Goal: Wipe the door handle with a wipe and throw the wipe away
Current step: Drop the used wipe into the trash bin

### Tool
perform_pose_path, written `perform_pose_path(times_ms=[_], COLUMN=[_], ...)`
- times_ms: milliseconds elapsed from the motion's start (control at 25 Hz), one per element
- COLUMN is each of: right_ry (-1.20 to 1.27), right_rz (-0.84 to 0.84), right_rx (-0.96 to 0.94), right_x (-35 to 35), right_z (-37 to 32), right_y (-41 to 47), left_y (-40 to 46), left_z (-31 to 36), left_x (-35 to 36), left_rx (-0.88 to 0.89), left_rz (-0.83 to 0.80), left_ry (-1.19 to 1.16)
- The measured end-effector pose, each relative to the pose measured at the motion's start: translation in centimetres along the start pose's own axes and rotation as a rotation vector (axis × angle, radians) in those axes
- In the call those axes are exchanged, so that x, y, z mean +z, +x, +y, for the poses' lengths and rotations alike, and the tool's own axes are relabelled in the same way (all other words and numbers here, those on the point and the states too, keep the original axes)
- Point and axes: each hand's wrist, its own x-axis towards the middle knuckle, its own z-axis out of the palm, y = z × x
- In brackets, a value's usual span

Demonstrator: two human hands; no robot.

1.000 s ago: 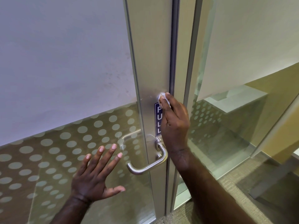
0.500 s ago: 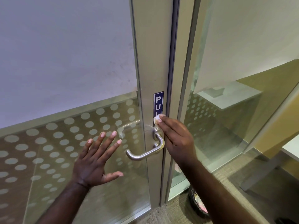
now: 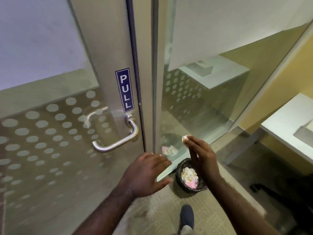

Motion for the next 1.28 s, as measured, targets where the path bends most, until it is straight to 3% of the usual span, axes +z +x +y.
perform_pose_path(times_ms=[200,360,600,920,1080,1280], right_ry=[-0.146,-0.192,-0.166,-0.134,-0.207,-0.244], right_rz=[-0.105,-0.182,-0.288,-0.633,-0.791,-0.811], right_rx=[0.204,0.260,0.314,0.372,0.460,0.561], right_x=[-2.9,-4.2,-3.0,2.5,3.9,5.3], right_z=[10.0,16.9,25.1,30.7,32.1,32.1], right_y=[-2.0,-1.6,-1.1,-3.1,-5.3,-5.8], left_y=[12.9,22.6,25.1,25.3,25.5,25.5], left_z=[-1.3,-5.2,-8.3,-8.2,-8.1,-8.0], left_x=[5.2,8.6,10.9,11.4,11.3,11.5], left_rx=[0.139,0.160,0.158,0.179,0.186,0.159], left_rz=[-0.109,-0.119,-0.010,0.039,0.066,0.050], left_ry=[0.119,0.498,0.903,0.935,0.826,0.838])
